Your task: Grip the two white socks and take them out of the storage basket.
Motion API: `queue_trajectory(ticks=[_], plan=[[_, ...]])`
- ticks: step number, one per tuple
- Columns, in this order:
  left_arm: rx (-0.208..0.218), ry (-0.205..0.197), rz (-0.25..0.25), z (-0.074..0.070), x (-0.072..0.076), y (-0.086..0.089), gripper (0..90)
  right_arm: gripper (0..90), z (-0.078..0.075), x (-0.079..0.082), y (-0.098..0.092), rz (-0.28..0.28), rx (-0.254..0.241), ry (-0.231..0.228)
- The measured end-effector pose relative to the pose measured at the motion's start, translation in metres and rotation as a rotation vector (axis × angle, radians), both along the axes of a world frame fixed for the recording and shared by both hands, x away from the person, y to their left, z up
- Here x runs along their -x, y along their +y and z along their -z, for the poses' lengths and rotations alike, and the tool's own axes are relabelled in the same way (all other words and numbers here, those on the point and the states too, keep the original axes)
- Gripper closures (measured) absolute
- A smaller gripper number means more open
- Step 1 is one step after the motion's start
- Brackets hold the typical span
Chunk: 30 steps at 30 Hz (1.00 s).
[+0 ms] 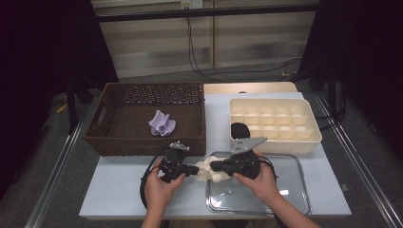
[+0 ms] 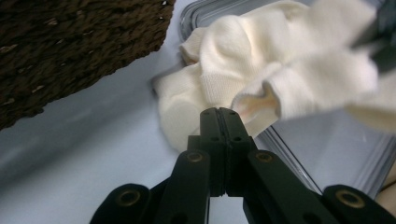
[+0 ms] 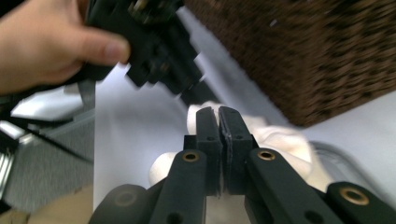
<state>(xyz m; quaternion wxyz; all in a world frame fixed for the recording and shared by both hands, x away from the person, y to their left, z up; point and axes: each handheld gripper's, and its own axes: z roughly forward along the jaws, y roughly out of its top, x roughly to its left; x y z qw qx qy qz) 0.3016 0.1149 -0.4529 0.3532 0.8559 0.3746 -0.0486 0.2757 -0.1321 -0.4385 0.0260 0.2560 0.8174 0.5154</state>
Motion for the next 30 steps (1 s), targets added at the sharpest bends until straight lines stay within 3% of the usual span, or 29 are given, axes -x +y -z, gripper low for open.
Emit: queue_trajectory(ticks=[2, 10, 14, 19, 24, 30], plan=[[0.008, 0.005, 0.016, -0.002, 0.001, -0.002, 90.0, 88.4, -0.004, -0.006, -0.004, 0.046, -0.006, -0.013], [0.022, -0.001, 0.054, -0.011, 0.004, -0.005, 90.0, 88.3, 0.0, -0.021, -0.008, 0.114, -0.007, 0.004], [0.061, 0.006, 0.057, -0.015, 0.004, -0.001, 90.0, 88.2, -0.003, -0.025, -0.01, 0.137, -0.015, 0.008], [0.072, 0.02, 0.039, -0.011, 0.002, 0.005, 90.0, 88.1, -0.002, -0.024, -0.014, 0.148, -0.012, 0.005], [0.065, 0.006, 0.011, -0.005, 0.0, 0.006, 89.7, 87.9, 0.009, -0.028, -0.015, 0.175, -0.001, 0.033], [0.055, -0.041, -0.004, -0.004, -0.002, 0.008, 76.1, 87.9, 0.02, -0.038, -0.011, 0.204, 0.007, 0.046]])
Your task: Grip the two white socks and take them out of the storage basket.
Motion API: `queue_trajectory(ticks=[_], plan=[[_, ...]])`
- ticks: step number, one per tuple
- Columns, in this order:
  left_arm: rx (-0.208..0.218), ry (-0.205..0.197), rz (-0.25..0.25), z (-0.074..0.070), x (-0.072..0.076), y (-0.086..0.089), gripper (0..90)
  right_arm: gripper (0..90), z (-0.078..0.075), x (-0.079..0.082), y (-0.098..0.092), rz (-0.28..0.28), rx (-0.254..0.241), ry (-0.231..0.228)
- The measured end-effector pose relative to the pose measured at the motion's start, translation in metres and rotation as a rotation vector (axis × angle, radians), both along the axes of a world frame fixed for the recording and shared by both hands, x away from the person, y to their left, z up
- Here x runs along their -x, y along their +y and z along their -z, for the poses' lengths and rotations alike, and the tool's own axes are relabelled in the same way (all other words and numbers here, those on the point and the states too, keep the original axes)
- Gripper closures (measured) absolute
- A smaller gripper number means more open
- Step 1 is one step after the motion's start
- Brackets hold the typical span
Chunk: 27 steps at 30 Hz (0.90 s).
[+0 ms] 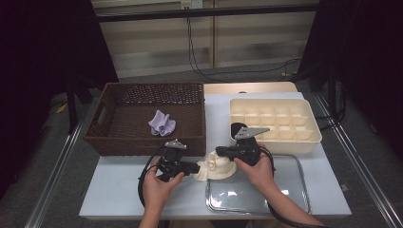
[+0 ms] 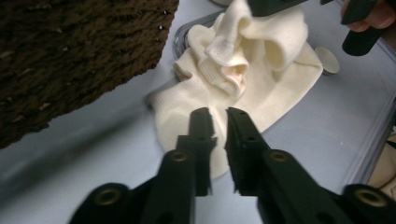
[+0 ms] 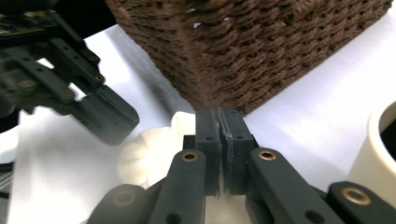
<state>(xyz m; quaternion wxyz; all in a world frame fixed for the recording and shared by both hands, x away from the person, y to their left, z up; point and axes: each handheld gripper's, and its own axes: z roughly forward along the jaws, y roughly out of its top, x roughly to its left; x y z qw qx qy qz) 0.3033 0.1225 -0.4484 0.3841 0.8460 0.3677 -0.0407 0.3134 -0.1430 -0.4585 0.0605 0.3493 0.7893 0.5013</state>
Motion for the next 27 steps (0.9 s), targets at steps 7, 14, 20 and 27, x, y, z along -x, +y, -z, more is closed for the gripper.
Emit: queue_trajectory(ticks=[7, 14, 20, 27], plan=[[0.009, -0.055, 0.011, -0.003, 0.004, -0.005, 54.1, 87.8, 0.008, -0.004, 0.01, 0.005, 0.035, 0.007], [-0.005, -0.098, 0.04, 0.008, 0.003, -0.022, 51.8, 87.3, 0.014, -0.006, 0.009, 0.021, 0.047, 0.01], [-0.018, -0.107, 0.056, 0.013, 0.001, -0.033, 55.0, 86.6, 0.016, -0.006, 0.009, 0.023, 0.045, 0.01], [-0.048, -0.12, 0.063, 0.019, -0.003, -0.044, 64.6, 84.6, 0.016, -0.004, 0.01, 0.025, 0.05, 0.004]])
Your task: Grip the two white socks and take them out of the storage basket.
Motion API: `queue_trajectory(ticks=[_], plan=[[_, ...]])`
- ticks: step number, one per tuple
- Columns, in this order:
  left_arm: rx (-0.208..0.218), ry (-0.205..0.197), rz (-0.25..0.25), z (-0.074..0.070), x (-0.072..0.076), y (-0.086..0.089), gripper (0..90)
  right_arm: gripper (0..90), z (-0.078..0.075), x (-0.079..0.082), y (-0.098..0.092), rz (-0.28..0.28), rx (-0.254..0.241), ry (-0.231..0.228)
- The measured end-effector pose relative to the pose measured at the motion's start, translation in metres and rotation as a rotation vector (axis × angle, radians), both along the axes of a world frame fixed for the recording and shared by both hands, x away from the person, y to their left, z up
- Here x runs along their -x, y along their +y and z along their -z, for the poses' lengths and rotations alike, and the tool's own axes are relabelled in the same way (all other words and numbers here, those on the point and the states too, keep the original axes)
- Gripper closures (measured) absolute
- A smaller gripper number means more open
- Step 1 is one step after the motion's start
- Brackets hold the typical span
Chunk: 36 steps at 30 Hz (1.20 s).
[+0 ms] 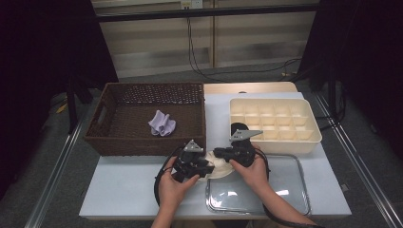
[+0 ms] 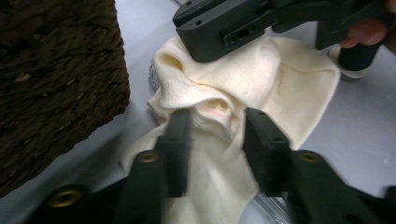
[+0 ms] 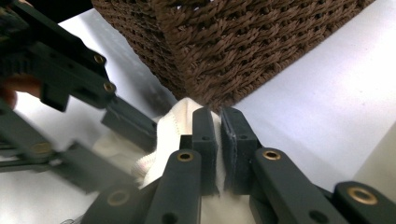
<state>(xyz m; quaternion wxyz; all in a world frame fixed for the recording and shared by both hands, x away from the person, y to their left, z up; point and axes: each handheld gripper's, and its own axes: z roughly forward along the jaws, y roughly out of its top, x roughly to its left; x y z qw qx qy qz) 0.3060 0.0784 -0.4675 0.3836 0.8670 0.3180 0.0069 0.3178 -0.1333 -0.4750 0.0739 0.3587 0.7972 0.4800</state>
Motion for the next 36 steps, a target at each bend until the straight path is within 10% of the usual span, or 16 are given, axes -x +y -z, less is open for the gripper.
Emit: queue_trajectory(ticks=[10, 20, 25, 36], plan=[[-0.062, 0.015, 0.027, -0.006, -0.005, -0.01, 84.1, 59.9, -0.012, 0.013, -0.015, 0.014, -0.006, -0.05], [-0.037, 0.035, 0.014, -0.014, -0.005, -0.004, 86.7, 39.2, -0.016, 0.036, -0.027, -0.03, 0.036, -0.064], [-0.013, 0.043, 0.004, -0.019, -0.004, 0.001, 86.9, 47.6, -0.01, 0.036, -0.024, -0.051, 0.102, -0.086], [0.016, 0.06, 0.002, -0.03, 0.002, 0.009, 87.0, 83.9, -0.019, 0.03, -0.03, -0.064, 0.002, -0.021]])
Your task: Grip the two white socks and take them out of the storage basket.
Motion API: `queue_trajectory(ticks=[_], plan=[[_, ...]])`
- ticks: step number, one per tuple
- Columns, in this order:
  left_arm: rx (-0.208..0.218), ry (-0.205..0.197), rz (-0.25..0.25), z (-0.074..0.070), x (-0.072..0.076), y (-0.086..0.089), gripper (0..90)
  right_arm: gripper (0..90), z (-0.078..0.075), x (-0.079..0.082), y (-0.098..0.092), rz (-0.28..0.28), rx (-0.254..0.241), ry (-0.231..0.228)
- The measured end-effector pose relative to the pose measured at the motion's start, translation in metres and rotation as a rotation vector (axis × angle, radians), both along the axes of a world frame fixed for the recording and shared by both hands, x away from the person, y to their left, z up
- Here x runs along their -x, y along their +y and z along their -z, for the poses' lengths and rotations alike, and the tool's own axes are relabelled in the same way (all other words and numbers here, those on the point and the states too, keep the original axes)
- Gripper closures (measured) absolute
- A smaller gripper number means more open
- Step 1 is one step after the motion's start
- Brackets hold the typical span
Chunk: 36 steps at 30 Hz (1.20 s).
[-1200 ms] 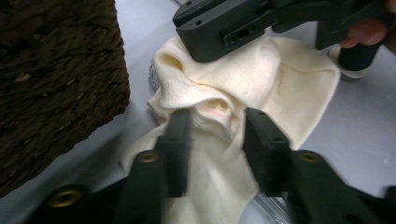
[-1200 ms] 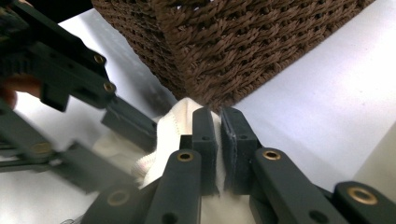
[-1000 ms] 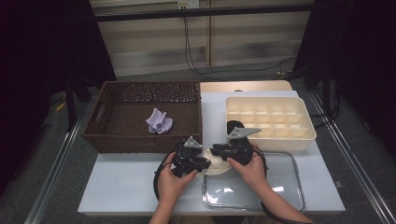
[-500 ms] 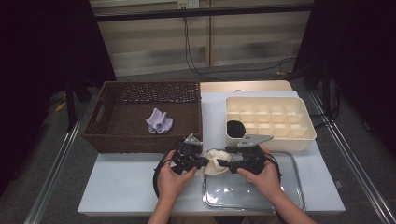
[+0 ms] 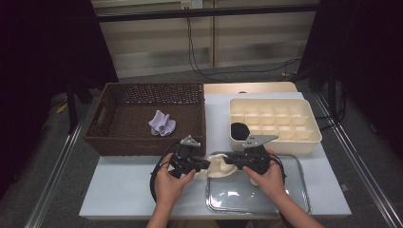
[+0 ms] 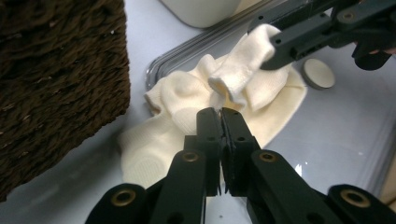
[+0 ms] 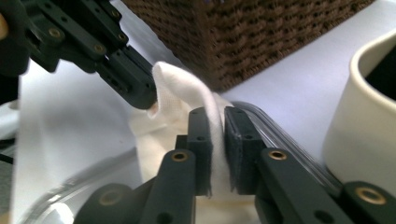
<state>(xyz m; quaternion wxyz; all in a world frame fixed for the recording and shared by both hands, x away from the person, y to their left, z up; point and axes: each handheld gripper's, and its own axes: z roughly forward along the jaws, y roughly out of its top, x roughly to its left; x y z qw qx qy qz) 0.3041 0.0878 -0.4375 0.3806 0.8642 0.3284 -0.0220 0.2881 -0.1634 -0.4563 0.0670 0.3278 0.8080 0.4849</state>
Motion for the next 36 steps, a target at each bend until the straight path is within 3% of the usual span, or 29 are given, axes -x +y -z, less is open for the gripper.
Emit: queue_trajectory(ticks=[7, 10, 13, 15, 18, 23, 32, 36], plan=[[0.006, 0.015, -0.015, -0.004, 0.007, 0.014, 87.0, 85.9, -0.009, 0.001, 0.008, -0.044, -0.065, 0.073], [0.016, 0.037, -0.028, -0.001, 0.006, 0.021, 86.9, 85.8, -0.007, -0.002, 0.012, -0.049, -0.079, 0.118], [0.023, 0.033, -0.052, 0.005, 0.004, 0.027, 85.6, 83.1, 0.001, -0.01, 0.015, -0.032, -0.098, 0.15], [0.042, 0.031, -0.072, 0.007, 0.002, 0.029, 76.6, 79.2, 0.009, -0.018, 0.016, 0.003, -0.086, 0.145], [0.053, 0.012, -0.078, 0.008, 0.001, 0.029, 72.4, 77.3, 0.012, -0.023, 0.016, 0.026, -0.08, 0.136], [0.081, 0.02, -0.076, 0.013, -0.001, 0.03, 58.9, 79.6, 0.014, -0.029, 0.017, 0.057, -0.057, 0.125], [0.073, 0.0, -0.069, 0.015, 0.0, 0.028, 52.1, 83.0, 0.017, -0.032, 0.018, 0.077, -0.045, 0.125], [0.067, -0.025, -0.08, 0.019, -0.002, 0.022, 64.0, 82.1, 0.018, -0.031, 0.017, 0.079, -0.046, 0.119]])
